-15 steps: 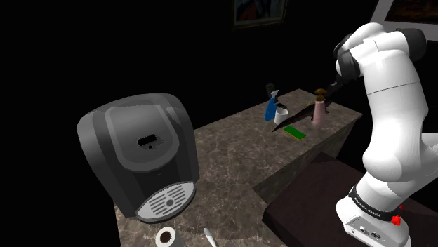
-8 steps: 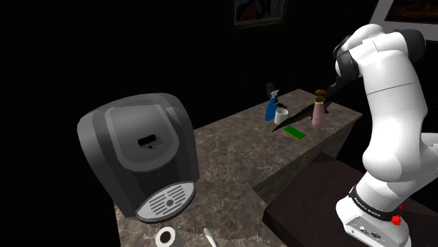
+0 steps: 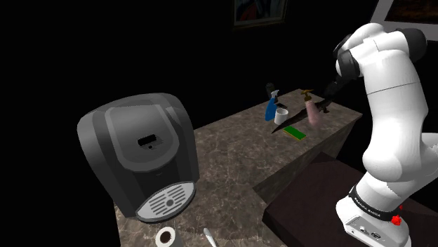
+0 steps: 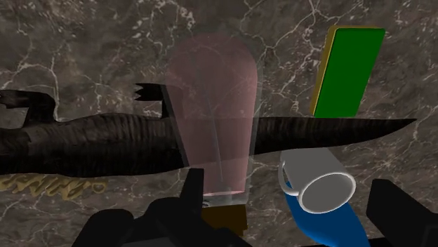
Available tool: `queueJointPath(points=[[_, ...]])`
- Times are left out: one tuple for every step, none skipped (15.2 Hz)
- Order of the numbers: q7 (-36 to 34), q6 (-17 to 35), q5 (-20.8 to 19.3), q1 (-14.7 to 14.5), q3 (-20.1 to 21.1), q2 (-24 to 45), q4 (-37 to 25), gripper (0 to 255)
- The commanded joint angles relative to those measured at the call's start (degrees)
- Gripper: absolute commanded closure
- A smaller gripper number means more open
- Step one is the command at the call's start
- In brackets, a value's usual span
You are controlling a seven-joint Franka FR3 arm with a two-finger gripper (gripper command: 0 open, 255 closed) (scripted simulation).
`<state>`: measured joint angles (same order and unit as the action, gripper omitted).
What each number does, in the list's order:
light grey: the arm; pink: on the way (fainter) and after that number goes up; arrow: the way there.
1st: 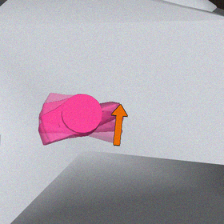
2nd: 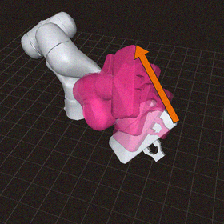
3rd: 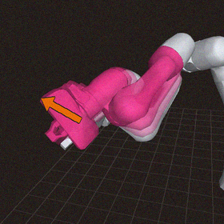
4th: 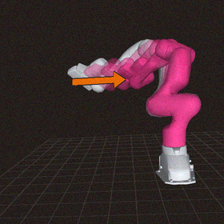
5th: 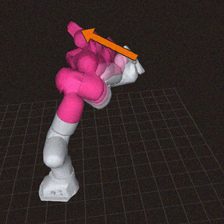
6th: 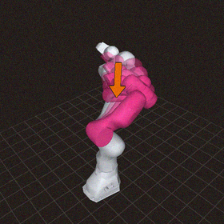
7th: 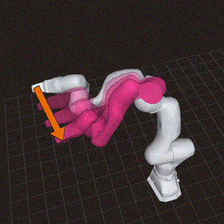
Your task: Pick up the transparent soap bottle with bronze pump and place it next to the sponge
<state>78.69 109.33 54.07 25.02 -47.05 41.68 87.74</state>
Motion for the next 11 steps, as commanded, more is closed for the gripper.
queueJointPath(points=[[-0.4,-1.8,-1.1,0.4,-0.8,-1.1,-0.9,0],[-0.8,-2.9,-1.8,0.6,-1.4,-1.9,-1.4,0],[-1.1,-3.9,-2.3,0.8,-1.8,-2.5,-1.9,0],[-1.1,-3.9,-2.3,0.8,-1.8,-2.5,-1.9,0],[-1.0,-3.9,-2.3,0.8,-1.8,-2.5,-1.9,0],[-1.1,-3.9,-2.3,0.8,-1.8,-2.5,-1.9,0],[-1.1,-3.9,-2.3,0.8,-1.8,-2.5,-1.9,0],[-1.1,-3.9,-2.3,0.8,-1.8,-2.5,-1.9,0],[-1.1,-3.9,-2.3,0.8,-1.8,-2.5,-1.9,0],[-1.1,-3.9,-2.3,0.8,-1.8,-2.5,-1.9,0],[-1.0,-3.9,-2.3,0.8,-1.8,-2.5,-1.9,0]])
